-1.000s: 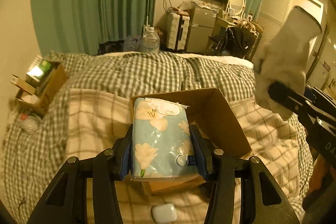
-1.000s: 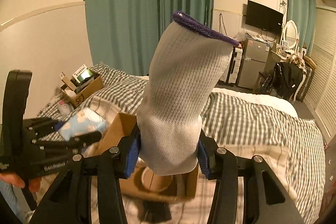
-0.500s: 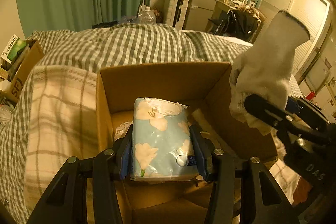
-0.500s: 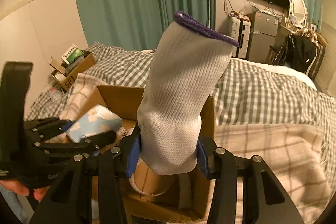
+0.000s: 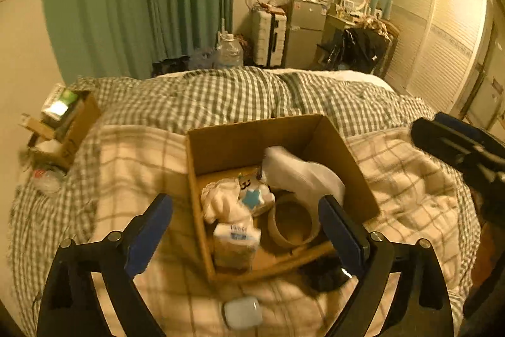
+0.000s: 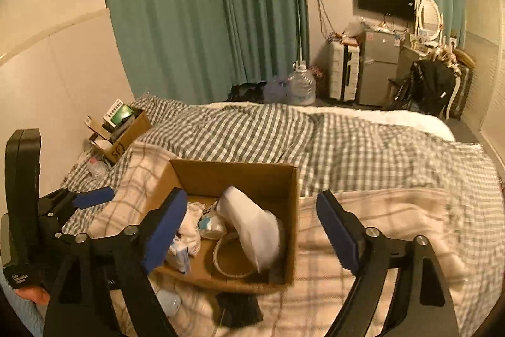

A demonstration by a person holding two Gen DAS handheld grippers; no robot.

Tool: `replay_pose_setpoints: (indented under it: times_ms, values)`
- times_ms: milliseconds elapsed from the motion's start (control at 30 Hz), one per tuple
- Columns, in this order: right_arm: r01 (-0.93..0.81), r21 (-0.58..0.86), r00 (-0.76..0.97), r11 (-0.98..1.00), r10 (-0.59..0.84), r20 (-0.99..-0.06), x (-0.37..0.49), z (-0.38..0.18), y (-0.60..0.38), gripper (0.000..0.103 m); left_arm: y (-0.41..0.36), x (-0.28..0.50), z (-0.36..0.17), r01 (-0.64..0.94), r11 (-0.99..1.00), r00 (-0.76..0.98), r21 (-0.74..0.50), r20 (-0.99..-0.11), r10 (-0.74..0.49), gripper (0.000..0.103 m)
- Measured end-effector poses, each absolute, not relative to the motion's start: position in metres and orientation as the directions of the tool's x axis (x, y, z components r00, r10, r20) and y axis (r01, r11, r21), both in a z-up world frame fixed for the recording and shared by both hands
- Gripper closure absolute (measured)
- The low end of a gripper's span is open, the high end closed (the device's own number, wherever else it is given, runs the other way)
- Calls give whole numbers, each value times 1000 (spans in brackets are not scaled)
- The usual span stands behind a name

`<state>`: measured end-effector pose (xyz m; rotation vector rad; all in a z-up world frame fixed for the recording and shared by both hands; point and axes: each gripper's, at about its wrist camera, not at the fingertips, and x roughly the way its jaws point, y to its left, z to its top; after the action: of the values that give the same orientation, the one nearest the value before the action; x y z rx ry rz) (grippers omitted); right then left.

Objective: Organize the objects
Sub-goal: 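Carry the tissue pack and sock over the box while both tools open to drop them, then pull both tools back from the box, then grasp the white earbuds case with the left tool while the right tool grasps the black cup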

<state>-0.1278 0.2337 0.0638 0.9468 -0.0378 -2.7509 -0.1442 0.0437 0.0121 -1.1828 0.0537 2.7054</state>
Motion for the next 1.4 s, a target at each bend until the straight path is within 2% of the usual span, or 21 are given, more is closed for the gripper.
replay_pose_setpoints:
  times_ms: [33,200,367,467,700,800,1000,1200,1267,1367,1400]
  values:
    - [203,88,-771,-975,-215,-600,-119,72,235,14,41,-135,19,-176,-983,-674,-44,-723,153,0]
    - [167,32,-810,-985,-156,-565,-61,98,245,8,27,-88,43,-159,-987,-722,-29,-678,136,0]
    - [134,3,-800,-991,-110,-590,-21,88,249,7,13,-53,44,-139,-989,-738,-42,-662,132,0]
    - [141,-16,-787,-990,-103,-609,-6,72,246,2,8,-41,36,-121,-991,-738,-52,-663,125,0]
    - [136,-52,-745,-989,-68,-663,-7,15,240,2,0,-28,-6,-89,-993,-732,-74,-671,116,0]
    - [134,-11,-721,-991,-89,-687,-15,-5,242,2,1,-32,-31,-59,-996,-714,-60,-695,84,0]
    - [127,-30,-687,-992,-66,-724,-31,-39,236,2,-3,-48,-84,-3,-995,-651,-100,-755,78,0]
    - [61,46,-638,-997,-74,-767,-53,-66,246,2,1,-70,-122,29,-997,-590,-73,-806,42,0]
    - [52,54,-626,-997,-75,-776,-57,-72,247,2,4,-73,-130,15,-998,-588,-60,-808,39,3]
    - [57,52,-604,-997,-76,-793,-61,-82,244,2,14,-71,-143,-48,-998,-565,-41,-823,61,17]
    - [63,50,-595,-997,-78,-800,-63,-86,242,2,17,-71,-149,-67,-997,-551,-37,-831,68,25]
